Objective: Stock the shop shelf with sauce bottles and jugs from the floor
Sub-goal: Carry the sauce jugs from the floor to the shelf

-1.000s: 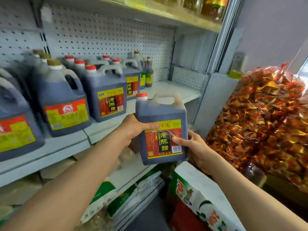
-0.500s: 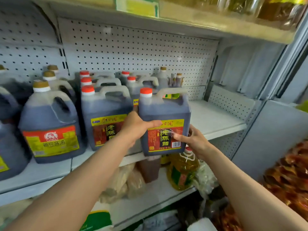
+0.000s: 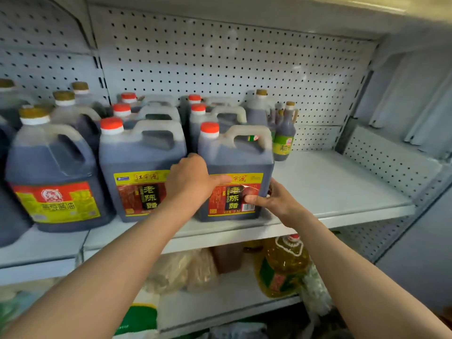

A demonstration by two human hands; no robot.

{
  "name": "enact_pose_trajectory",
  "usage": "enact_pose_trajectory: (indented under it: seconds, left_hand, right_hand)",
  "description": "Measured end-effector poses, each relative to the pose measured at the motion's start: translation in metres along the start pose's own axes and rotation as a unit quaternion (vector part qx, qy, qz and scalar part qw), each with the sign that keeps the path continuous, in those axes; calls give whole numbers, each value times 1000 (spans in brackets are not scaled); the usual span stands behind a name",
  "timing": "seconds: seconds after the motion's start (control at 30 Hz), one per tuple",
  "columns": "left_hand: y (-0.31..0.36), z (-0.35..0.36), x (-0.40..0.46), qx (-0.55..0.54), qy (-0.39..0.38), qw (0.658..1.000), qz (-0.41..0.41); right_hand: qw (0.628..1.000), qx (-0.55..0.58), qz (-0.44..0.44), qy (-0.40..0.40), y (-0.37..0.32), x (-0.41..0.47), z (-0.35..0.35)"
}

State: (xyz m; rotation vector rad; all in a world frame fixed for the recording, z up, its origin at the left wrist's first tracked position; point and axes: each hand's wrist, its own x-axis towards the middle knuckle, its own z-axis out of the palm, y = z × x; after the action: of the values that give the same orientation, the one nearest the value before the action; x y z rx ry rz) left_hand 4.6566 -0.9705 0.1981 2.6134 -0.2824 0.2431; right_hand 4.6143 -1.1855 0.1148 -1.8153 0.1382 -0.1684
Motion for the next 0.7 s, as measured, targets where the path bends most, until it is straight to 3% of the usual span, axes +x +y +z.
enact_pose_trajectory:
  seconds: [0.23, 0.7]
  left_hand:
    - [3, 1, 1, 103, 36, 994, 21]
    - [2, -3, -5, 199, 78, 975, 66]
  right_hand:
    - [1000, 16, -3, -4, 7, 11, 1]
    - [1000, -15, 8, 3, 7, 16, 6]
